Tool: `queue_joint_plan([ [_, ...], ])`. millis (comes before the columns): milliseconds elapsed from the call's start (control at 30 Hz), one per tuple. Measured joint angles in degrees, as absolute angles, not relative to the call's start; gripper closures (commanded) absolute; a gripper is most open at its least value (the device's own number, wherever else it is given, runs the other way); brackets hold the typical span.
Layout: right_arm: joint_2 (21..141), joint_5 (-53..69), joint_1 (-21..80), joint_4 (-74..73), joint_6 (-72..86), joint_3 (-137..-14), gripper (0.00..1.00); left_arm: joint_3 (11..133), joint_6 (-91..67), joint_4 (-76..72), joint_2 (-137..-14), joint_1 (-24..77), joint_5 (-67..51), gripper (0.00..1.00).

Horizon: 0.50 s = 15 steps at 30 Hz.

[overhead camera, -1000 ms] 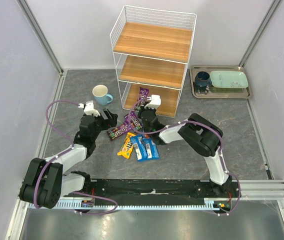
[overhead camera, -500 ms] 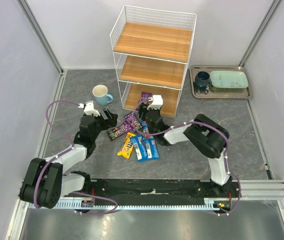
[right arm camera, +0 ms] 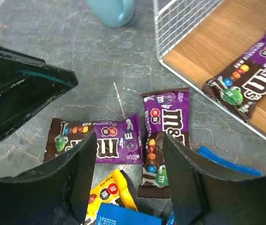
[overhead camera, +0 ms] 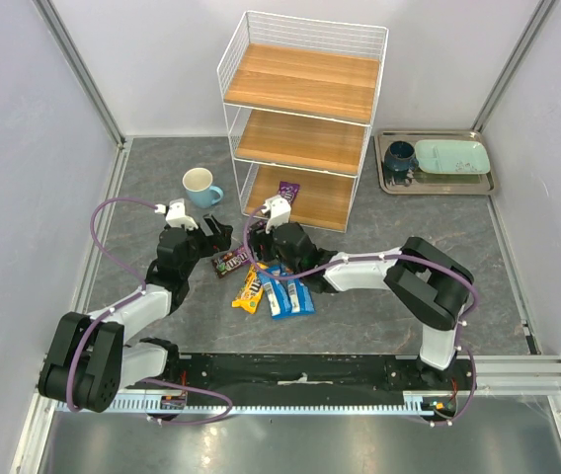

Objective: Place and organize the candy bags onto the shelf

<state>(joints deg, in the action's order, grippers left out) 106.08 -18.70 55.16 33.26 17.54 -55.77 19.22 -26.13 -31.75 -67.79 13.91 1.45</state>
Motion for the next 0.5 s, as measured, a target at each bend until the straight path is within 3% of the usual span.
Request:
queue_joint_plan([
  [500, 110.5, -16.9, 51.4, 20.4, 13.7, -61.7, 0.38, 19.2, -26.1, -31.6, -67.7, 13.9, 1.5, 0.06],
])
